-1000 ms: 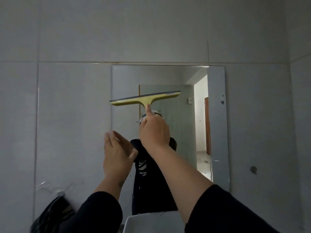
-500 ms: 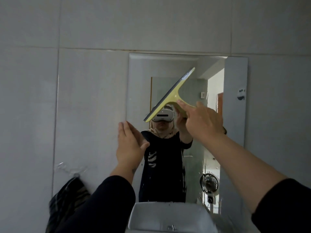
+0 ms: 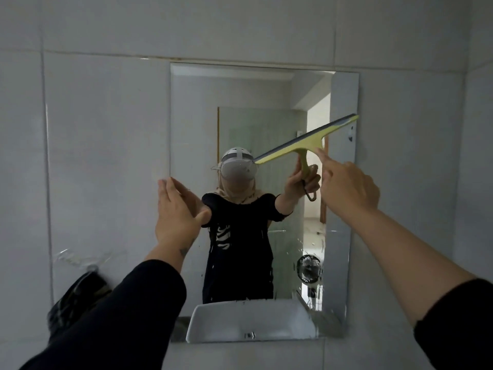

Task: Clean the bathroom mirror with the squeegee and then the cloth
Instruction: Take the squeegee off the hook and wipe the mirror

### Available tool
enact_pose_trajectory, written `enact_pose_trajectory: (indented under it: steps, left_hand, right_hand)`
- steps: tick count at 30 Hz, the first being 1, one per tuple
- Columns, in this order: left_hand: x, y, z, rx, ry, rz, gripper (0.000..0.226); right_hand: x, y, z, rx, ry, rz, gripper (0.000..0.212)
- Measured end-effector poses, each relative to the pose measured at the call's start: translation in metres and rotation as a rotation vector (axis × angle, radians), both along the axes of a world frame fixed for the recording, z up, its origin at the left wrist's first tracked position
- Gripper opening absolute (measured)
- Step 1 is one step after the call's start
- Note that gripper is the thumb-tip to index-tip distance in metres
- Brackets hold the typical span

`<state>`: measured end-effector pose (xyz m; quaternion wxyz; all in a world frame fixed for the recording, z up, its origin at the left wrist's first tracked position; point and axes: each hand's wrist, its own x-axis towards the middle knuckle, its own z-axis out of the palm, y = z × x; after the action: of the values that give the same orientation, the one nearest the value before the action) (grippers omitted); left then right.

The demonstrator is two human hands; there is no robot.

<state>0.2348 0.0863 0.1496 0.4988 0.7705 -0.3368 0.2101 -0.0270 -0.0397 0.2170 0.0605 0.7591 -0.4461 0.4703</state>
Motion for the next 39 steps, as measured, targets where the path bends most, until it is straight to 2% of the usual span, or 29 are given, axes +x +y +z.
enact_pose_trajectory:
  steps: [4, 11, 15, 17, 21, 23, 26, 30, 34, 39]
  left_hand:
    - [0.001, -0.001, -0.002, -0.004, -0.006, -0.007, 0.112]
    - [0.001, -0.002, -0.001, -0.005, -0.023, -0.004, 0.113]
    - [0.002, 0.001, -0.002, -0.019, -0.019, -0.047, 0.106]
    - [0.002, 0.005, -0.001, -0.053, -0.01, -0.08, 0.091]
    - [0.009, 0.014, 0.0, -0.115, -0.024, -0.134, 0.057]
    - [0.011, 0.017, 0.0, -0.139, -0.022, -0.18, 0.051]
    - [0.016, 0.023, 0.002, -0.173, 0.021, -0.226, 0.048]
    - [0.016, 0.026, 0.002, -0.197, 0.004, -0.256, 0.05]
    - [0.014, 0.024, 0.001, -0.133, -0.038, -0.21, 0.046]
    - [0.006, 0.016, -0.012, -0.052, 0.018, -0.14, 0.077]
  right_hand:
    - [0.004, 0.0, -0.016, 0.08, -0.107, 0.056, 0.05]
    - [0.049, 0.044, -0.046, 0.309, -0.412, 0.36, 0.054]
    - [0.081, 0.059, -0.056, 0.309, -0.439, 0.429, 0.056]
    - [0.093, 0.066, -0.06, 0.262, -0.412, 0.445, 0.056]
    - [0.113, 0.083, -0.068, 0.126, -0.201, 0.427, 0.056]
    - [0.121, 0.089, -0.072, 0.099, -0.132, 0.438, 0.057]
    - [0.122, 0.087, -0.075, 0.057, -0.046, 0.418, 0.058]
    - [0.115, 0.084, -0.077, -0.045, 0.179, 0.382, 0.063]
    - [0.102, 0.075, -0.072, -0.129, 0.266, 0.308, 0.066]
    - [0.078, 0.059, -0.063, -0.133, 0.272, 0.233, 0.067]
